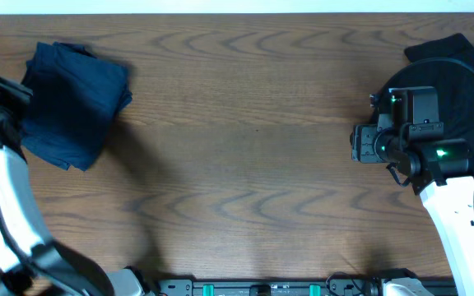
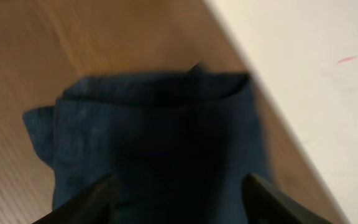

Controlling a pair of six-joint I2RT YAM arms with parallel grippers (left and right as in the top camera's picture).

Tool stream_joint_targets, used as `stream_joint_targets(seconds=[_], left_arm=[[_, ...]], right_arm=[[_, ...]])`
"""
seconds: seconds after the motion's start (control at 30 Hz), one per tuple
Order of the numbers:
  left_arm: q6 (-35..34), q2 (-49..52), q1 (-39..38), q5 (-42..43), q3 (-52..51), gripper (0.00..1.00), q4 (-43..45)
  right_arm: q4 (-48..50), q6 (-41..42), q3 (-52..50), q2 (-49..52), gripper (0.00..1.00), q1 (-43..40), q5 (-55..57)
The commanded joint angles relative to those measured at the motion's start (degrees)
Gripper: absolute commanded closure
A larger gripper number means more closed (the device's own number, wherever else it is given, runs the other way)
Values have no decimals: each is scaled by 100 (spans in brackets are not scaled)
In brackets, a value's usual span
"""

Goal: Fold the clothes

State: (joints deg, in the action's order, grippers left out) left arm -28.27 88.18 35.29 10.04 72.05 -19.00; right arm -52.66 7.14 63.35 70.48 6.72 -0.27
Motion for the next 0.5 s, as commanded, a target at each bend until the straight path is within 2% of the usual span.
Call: stream_joint_targets(seconds=[0.0,0.1,0.17,0.2,0.37,0.43,0.47], left_arm=[[57,673,105,-306,50,36,66],[63,1259,208,-442,50,35,492],[61,1624,280,-433,50,20,763],[59,1821,323,-431,50,17,852],[131,2221,409,-286,50,7,1078],[348,2227,409,9,52,0,1255],[446,2188,409,236,68,1,1346]], right_arm=[[-7,-59,28,2,34,-46,48],[-33,-57,28,2,34,-44,48],[-74,-57,28,2,34,-44,48],[-94,-57,28,2,34,-44,48],[-114,-52,28,2,34,-44,48],[-103,-52,28,2,34,-46,48],[-92,-52,28,2,34,-44,48]])
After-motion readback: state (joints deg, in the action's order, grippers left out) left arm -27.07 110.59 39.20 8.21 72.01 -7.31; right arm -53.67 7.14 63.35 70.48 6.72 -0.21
